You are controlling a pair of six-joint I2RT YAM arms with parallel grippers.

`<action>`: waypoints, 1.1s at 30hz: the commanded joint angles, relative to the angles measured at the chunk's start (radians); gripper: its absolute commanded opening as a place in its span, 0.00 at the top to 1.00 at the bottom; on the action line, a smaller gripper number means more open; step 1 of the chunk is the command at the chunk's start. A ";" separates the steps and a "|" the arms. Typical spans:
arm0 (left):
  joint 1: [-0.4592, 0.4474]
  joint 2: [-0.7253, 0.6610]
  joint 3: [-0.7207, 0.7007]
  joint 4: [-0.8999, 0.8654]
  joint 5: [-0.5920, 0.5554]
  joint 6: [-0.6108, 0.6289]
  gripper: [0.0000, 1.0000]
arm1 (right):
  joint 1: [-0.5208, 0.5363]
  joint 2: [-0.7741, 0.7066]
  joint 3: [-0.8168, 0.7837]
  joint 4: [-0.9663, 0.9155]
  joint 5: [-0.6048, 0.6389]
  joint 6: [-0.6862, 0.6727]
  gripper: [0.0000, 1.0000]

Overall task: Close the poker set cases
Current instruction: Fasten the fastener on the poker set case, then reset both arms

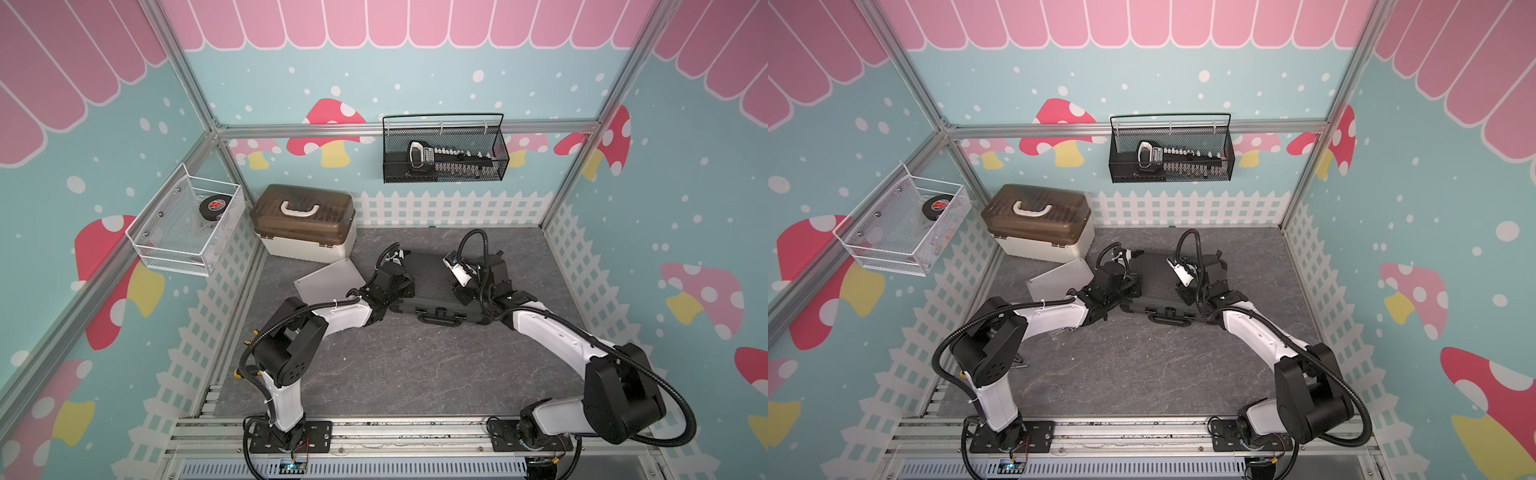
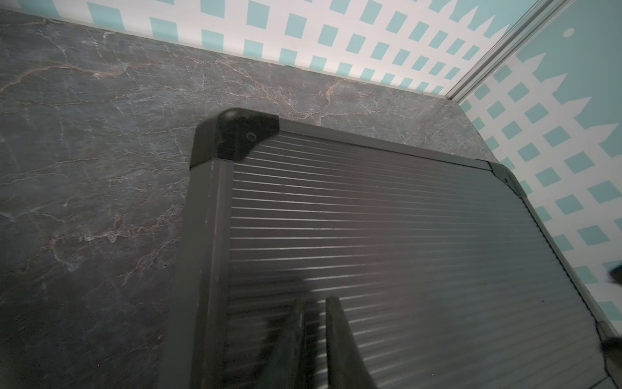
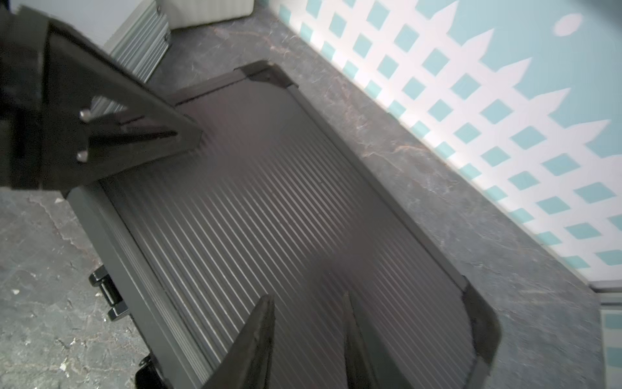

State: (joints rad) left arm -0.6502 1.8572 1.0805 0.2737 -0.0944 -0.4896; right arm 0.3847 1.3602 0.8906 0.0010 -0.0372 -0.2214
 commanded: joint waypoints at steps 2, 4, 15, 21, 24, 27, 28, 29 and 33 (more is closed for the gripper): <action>0.005 0.003 -0.023 -0.159 -0.023 0.013 0.82 | -0.024 -0.076 -0.032 0.022 0.136 0.073 0.60; 0.006 -0.016 -0.029 -0.158 -0.031 0.030 0.80 | -0.045 -0.096 -0.053 0.027 0.175 0.107 0.60; 0.013 -0.397 -0.222 -0.190 -0.340 0.157 0.37 | -0.192 -0.197 -0.354 0.221 0.412 0.274 0.55; 0.066 -0.606 -0.337 -0.261 -0.503 0.177 0.01 | -0.222 -0.151 -0.444 0.359 0.483 0.304 0.51; 0.132 -0.715 -0.419 -0.267 -0.531 0.135 0.01 | -0.256 -0.123 -0.486 0.440 0.477 0.322 0.51; 0.210 -0.806 -0.479 -0.294 -0.529 0.105 0.01 | -0.299 -0.088 -0.501 0.507 0.420 0.337 0.50; 0.233 -0.833 -0.491 -0.308 -0.517 0.105 0.01 | -0.304 -0.083 -0.494 0.501 0.415 0.331 0.50; 0.274 -0.854 -0.497 -0.326 -0.500 0.107 0.01 | -0.308 -0.074 -0.502 0.541 0.412 0.314 0.50; 0.359 -0.899 -0.494 -0.384 -0.457 0.116 0.01 | -0.328 -0.045 -0.553 0.736 0.387 0.268 0.46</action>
State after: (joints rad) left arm -0.3248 0.9855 0.5873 -0.0479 -0.5701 -0.3630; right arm 0.0719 1.2964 0.3683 0.5510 0.3775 0.0708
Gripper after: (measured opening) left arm 0.989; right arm 0.536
